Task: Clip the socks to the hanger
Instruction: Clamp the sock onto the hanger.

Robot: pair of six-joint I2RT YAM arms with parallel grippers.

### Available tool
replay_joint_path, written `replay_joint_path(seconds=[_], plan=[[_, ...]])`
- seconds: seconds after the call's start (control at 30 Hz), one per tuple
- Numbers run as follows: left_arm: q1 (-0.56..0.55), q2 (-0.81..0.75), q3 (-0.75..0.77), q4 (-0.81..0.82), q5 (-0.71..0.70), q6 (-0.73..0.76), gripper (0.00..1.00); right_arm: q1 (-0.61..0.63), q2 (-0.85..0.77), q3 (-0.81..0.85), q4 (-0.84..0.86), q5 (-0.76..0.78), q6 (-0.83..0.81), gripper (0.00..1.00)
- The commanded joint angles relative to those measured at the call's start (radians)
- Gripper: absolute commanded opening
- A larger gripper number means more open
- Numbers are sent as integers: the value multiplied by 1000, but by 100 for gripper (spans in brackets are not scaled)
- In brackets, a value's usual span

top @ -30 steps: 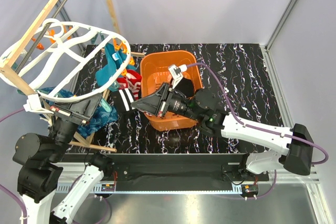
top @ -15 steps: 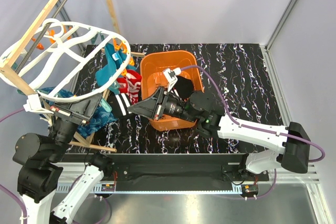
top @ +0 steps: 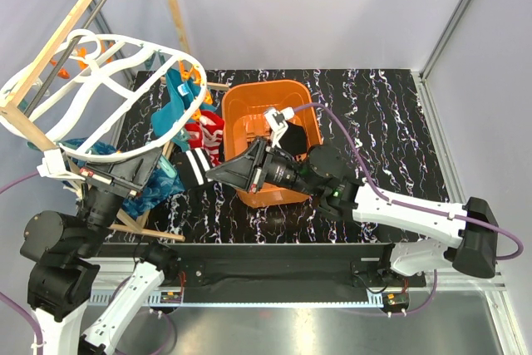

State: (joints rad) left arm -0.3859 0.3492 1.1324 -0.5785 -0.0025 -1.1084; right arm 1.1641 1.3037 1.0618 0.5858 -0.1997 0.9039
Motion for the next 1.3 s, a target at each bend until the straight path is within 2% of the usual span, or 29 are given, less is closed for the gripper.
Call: replay_joint_path(seconds=[0.0,0.57,0.93,1.03,1.27], plan=[[-8,16,18,17,22,2,0,14,3,40,22,13,-26,0],[-8,17,17,16,18,1,0,40,62,81,48,-3,-14,0],[-8,13,15,11,18,-7,0,111,75,-11,288,120,-103,0],[-8,8,17,6,15,-5,0,129,66,-5,298,140,-161,0],[-8,10,21,6,18,-8,0,137,86,-2,330,143,-175,0]])
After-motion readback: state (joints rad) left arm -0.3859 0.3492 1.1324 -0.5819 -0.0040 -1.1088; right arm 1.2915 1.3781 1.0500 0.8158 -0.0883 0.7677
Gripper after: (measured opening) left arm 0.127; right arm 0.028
